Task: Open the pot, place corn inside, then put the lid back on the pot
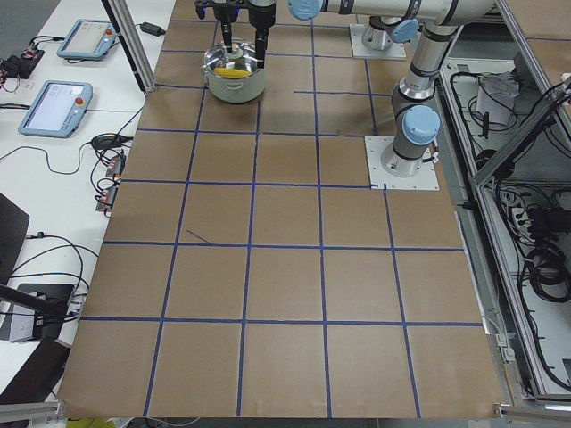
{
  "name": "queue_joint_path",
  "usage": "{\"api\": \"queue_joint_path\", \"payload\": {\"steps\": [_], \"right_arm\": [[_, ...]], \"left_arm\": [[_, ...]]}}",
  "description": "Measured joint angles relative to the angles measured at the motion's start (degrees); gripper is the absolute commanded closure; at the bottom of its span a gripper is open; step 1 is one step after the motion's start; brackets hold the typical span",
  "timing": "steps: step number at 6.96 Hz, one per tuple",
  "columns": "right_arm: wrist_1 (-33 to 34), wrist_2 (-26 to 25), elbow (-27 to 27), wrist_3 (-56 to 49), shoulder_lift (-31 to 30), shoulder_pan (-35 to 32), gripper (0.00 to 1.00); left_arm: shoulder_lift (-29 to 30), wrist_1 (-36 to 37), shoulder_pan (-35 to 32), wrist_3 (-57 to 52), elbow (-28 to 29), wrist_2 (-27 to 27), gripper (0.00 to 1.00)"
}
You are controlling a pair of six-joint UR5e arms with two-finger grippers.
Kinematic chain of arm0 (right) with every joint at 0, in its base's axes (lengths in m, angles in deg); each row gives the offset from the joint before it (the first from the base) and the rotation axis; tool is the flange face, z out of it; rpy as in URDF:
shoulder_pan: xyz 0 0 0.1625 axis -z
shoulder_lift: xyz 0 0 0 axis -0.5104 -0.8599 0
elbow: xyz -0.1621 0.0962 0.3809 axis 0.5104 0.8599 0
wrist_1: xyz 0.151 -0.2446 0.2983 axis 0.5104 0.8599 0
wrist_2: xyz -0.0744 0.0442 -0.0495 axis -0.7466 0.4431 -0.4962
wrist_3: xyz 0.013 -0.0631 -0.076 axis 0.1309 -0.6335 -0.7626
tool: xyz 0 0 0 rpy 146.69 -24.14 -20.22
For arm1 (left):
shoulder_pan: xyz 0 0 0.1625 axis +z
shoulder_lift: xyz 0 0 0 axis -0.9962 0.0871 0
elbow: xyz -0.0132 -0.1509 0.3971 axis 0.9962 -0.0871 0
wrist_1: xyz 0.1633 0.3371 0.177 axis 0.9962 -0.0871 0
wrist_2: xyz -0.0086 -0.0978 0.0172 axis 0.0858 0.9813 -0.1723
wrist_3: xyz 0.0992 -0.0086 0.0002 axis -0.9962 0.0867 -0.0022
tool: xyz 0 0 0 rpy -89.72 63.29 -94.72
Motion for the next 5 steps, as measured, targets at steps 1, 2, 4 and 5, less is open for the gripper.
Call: {"api": "queue_joint_path", "payload": {"steps": [1,2,4,5], "right_arm": [[-0.01,0.01,-0.1,-0.95,-1.07,1.24,0.0],[-0.07,0.05,-0.34,-3.62,-3.02,3.88,0.0],[-0.16,0.14,-1.2,-12.32,-7.85,10.02,0.0],[-0.8,0.17,-2.19,-14.44,-10.4,12.14,0.0]], "left_arm": [[0.0,0.0,0.0,0.0,0.0,0.0,0.0],[-0.03,0.0,0.0,0.0,0.02,0.0,0.0],[-0.11,-0.02,-0.02,0.02,0.06,0.0,0.0],[-0.15,-0.05,-0.06,0.06,0.04,0.0,0.0]]}}
